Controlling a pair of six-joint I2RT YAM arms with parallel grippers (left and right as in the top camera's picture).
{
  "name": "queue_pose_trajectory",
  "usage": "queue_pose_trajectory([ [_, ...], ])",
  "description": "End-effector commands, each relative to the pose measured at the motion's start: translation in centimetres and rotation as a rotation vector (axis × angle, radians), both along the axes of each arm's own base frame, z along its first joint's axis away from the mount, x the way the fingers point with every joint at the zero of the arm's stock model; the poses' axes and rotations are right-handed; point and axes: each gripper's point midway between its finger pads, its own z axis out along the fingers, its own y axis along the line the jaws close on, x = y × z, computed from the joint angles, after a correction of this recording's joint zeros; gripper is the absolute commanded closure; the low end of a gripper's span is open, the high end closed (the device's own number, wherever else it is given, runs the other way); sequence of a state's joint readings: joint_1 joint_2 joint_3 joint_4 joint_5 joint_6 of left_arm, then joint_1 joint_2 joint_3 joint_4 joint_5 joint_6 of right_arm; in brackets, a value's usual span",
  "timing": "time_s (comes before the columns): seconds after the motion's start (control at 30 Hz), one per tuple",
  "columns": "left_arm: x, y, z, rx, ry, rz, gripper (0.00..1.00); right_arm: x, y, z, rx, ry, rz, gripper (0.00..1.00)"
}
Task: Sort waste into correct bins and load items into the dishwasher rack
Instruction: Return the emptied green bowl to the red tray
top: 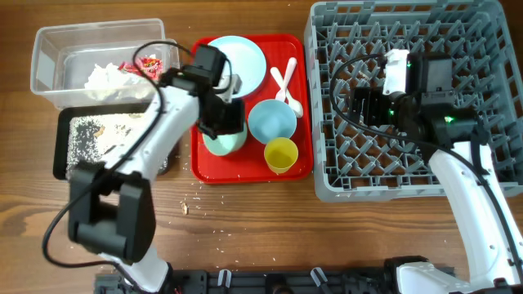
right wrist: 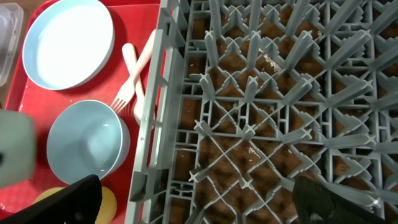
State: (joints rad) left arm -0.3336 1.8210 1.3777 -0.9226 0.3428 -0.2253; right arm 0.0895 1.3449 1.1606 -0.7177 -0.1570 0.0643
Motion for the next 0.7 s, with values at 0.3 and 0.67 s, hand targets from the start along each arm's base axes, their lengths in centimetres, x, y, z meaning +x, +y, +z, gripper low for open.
queue_pose_trajectory([
  [0.3, -0.6, -5.5, 4.2, -0.105, -0.08, -0.197, 0.45, 0.4, 0.6, 0.7, 0.032, -0.01, 0.005, 0.0],
  [0.67, -4.5, -6.9, -1.3, 0.122, 0.009, -0.394, 0.46, 0.4, 0.6, 0.6, 0.031, -0.009, 0.006, 0.0],
])
